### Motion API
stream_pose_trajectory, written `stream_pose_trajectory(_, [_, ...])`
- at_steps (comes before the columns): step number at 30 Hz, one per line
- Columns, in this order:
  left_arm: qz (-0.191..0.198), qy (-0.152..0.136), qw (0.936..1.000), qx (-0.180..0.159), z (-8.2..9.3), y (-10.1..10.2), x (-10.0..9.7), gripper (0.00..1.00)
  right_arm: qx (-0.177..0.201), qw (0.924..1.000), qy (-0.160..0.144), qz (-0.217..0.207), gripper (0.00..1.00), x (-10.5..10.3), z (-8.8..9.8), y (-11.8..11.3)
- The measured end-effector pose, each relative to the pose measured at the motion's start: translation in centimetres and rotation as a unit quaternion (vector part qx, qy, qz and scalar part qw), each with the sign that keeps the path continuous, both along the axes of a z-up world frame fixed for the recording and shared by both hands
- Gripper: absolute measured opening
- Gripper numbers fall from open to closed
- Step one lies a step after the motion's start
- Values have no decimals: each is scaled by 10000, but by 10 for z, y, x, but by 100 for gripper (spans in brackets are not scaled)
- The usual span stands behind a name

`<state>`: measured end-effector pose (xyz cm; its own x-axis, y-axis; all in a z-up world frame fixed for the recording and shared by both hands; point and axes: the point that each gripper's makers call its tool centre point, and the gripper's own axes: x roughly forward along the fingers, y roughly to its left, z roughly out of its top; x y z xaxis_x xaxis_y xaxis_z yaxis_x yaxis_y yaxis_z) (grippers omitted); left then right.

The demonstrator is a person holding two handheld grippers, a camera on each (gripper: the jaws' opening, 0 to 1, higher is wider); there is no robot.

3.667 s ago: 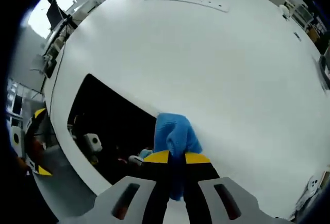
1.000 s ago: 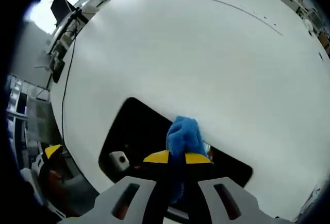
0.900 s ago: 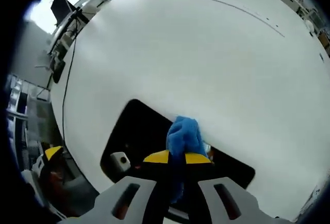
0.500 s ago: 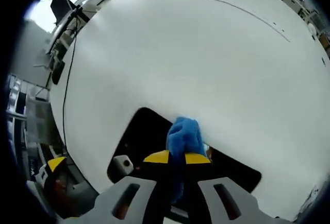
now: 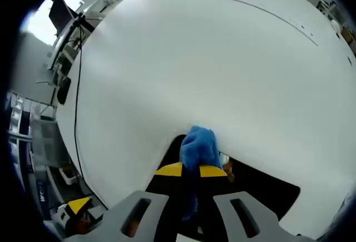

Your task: Wipe the mirror surface with the cleaning cloth until all visible marks leave the cleaned area.

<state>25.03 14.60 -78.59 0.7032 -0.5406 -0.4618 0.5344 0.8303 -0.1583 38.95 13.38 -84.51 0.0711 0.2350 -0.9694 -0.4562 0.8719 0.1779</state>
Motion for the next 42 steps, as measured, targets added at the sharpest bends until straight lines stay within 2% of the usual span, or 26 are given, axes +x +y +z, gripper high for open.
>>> stream_pose_trajectory(4, [1, 14, 10000, -3, 0, 0, 0, 99, -13, 10000, -40, 52, 2, 4, -2, 5])
stream_pose_trajectory(9, [302, 64, 9995, -101, 1, 8, 5, 99, 44, 9999, -49, 88, 2, 4, -2, 7])
stream_pose_trajectory(12, [275, -43, 9996, 6, 2, 9, 5, 99, 8, 9999, -32, 127, 2, 4, -2, 7])
stream_pose_trajectory(18, [137, -16, 9999, 50, 0, 5, 4, 99, -16, 9999, 42, 162, 3, 6, -4, 7])
stream_pose_trajectory(25, [162, 10, 9999, -10, 0, 5, 4, 99, 11, 9998, 9, 174, 2, 11, -8, 7])
stream_pose_trajectory(31, [125, 30, 9999, -11, 0, 4, 4, 99, 65, 9997, -78, 242, 2, 2, -3, 6])
stream_pose_trajectory(39, [111, 10, 9999, -31, 1, 3, 5, 99, -28, 9972, -348, 665, 1, 1, -3, 7])
stream_pose_trajectory(42, [119, 5, 9999, -62, 1, 3, 5, 99, 28, 9978, -275, 607, 1, -2, -3, 8])
